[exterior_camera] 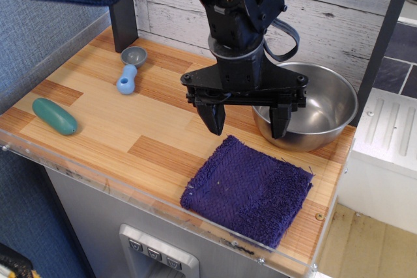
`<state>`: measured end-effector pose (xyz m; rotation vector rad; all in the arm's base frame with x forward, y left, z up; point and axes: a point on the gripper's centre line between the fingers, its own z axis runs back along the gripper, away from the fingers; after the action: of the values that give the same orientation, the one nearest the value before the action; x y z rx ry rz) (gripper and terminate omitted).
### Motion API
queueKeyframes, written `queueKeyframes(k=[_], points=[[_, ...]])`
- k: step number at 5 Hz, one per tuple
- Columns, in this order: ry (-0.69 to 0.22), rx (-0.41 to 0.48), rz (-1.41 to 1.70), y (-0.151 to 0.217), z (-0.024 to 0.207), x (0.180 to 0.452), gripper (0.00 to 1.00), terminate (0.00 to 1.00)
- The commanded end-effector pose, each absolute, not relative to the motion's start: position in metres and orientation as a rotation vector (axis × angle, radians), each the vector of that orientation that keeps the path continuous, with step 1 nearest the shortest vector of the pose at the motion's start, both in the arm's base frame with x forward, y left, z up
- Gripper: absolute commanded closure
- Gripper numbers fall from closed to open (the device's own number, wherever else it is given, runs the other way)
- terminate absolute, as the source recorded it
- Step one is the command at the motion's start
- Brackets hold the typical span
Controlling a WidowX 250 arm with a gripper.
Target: PICK UP THE PURPLE TOWEL AND PUT ANOTHER SIDE OF THE TABLE
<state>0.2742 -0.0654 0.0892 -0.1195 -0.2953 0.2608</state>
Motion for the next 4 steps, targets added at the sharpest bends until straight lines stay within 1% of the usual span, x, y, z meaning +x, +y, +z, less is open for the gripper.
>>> queueKeyframes(k=[1, 4], points=[[-0.295, -0.119, 0.261, -0.065, 0.089, 0.274, 0.0, 0.0], [-0.202, -0.047, 0.205, -0.078, 0.052, 0.255, 0.0, 0.0]])
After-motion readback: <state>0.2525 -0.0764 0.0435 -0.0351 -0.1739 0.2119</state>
